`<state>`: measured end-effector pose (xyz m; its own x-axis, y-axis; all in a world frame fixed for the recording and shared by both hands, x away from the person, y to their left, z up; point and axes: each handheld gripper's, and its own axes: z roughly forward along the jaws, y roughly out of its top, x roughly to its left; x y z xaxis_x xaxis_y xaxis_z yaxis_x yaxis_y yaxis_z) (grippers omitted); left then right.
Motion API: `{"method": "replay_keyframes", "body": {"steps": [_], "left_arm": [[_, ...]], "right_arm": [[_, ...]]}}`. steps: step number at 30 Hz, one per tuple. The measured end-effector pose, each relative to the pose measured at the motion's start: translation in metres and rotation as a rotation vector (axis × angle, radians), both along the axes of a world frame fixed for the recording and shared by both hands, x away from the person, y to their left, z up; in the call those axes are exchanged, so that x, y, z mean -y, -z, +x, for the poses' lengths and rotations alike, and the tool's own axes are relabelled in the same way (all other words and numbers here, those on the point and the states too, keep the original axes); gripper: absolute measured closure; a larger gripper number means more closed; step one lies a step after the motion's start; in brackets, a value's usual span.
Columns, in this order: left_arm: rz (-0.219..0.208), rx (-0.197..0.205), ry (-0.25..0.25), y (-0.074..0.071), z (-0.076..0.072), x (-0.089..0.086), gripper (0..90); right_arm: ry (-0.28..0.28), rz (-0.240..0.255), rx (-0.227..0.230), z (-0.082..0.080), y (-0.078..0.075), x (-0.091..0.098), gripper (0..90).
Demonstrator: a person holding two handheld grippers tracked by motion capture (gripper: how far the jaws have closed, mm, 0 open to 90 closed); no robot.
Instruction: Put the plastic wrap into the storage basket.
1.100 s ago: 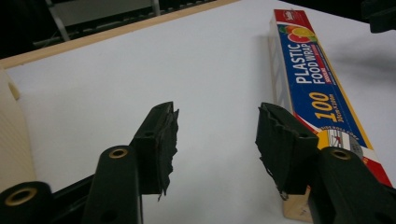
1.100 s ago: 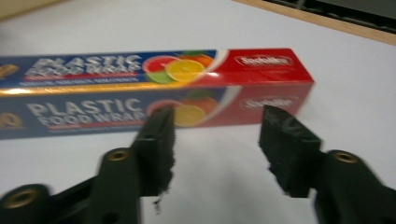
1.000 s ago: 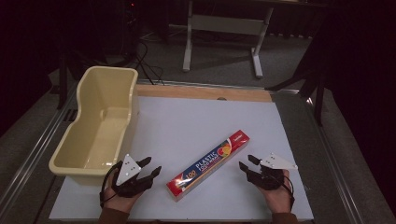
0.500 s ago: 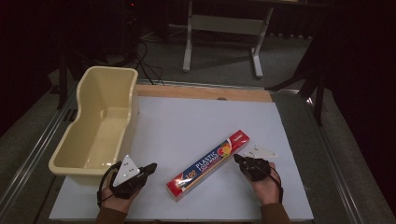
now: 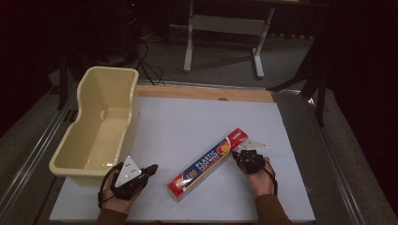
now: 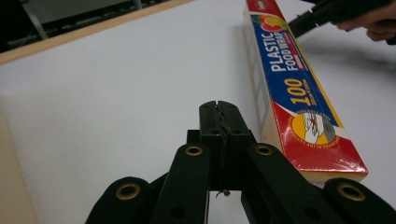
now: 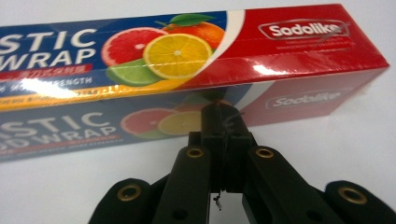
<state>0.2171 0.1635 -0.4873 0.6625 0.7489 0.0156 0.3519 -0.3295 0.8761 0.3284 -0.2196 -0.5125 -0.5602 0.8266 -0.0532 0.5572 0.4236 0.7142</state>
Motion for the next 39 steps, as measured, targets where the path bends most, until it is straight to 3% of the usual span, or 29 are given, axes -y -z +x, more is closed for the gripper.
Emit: {"method": "replay_keyframes", "body": {"steps": [5, 12, 14, 15, 17, 23, 32, 35, 39], "left_arm": [[0.015, -0.021, 0.016, 0.004, 0.001, 0.003, 90.0], [0.018, -0.039, 0.025, 0.009, 0.001, 0.004, 90.0], [0.025, -0.045, 0.031, 0.011, -0.001, 0.005, 90.0], [0.032, -0.048, 0.034, 0.012, -0.001, 0.006, 90.0], [0.044, -0.059, 0.037, 0.014, -0.002, 0.007, 90.0], [0.068, -0.082, 0.054, 0.019, -0.008, 0.012, 90.0], [0.127, -0.125, 0.088, 0.029, -0.015, 0.022, 90.0], [0.128, -0.136, 0.114, 0.032, -0.015, 0.026, 90.0], [0.115, -0.145, 0.11, 0.033, -0.014, 0.028, 90.0]], "right_arm": [[-0.011, 0.002, -0.006, 0.025, 0.0, -0.018, 89.9], [-0.014, 0.017, -0.025, 0.047, -0.001, -0.039, 89.9], [-0.025, -0.005, -0.025, 0.051, -0.003, -0.043, 89.9], [-0.022, -0.013, -0.017, 0.051, -0.004, -0.043, 89.8], [-0.003, 0.024, 0.006, 0.045, -0.014, -0.035, 89.5], [-0.019, 0.051, 0.069, 0.025, -0.033, -0.018, 88.6], [-0.045, 0.065, 0.116, 0.007, -0.048, -0.007, 88.5], [-0.049, 0.064, 0.125, 0.004, -0.051, -0.005, 88.5], [-0.051, 0.059, 0.134, -0.001, -0.054, -0.003, 86.3]]}}
